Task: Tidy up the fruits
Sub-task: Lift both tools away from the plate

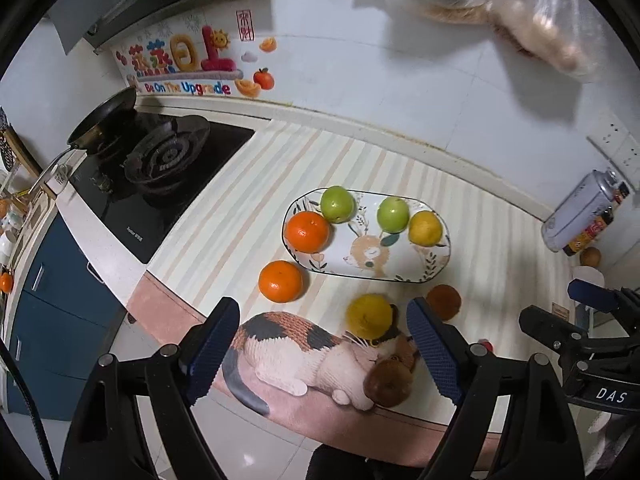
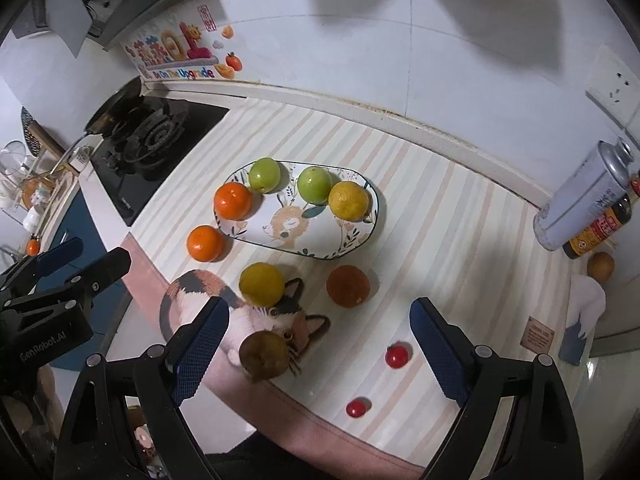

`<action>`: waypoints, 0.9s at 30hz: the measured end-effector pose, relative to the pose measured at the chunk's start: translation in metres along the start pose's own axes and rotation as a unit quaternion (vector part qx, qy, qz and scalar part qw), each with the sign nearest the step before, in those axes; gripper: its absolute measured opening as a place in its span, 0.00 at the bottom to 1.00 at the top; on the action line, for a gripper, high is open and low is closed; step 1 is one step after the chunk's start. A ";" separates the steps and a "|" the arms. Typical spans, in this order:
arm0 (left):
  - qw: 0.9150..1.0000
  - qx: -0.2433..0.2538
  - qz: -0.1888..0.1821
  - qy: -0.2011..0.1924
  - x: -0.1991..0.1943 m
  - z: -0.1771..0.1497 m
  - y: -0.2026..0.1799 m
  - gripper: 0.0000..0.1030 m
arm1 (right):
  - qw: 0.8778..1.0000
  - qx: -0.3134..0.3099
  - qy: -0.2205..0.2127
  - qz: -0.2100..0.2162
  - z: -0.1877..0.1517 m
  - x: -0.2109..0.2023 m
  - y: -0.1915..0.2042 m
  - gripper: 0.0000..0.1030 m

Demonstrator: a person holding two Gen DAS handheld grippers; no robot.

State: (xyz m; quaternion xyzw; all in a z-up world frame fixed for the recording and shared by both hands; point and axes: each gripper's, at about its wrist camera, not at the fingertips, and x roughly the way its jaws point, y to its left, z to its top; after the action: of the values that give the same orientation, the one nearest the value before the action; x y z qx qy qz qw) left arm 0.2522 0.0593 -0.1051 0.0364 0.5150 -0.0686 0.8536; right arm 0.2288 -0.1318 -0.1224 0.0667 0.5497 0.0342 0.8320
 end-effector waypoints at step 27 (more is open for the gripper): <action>0.999 -0.028 -0.015 -0.014 -0.036 -0.025 -0.006 0.83 | 0.999 0.005 -0.037 0.017 -0.017 -0.056 -0.004 0.91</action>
State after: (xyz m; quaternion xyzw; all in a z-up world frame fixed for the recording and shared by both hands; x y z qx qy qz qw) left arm 0.2130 0.0601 -0.0853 0.0042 0.5053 -0.0677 0.8603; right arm 0.1909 -0.1418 -0.0782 0.0815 0.5177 0.0432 0.8506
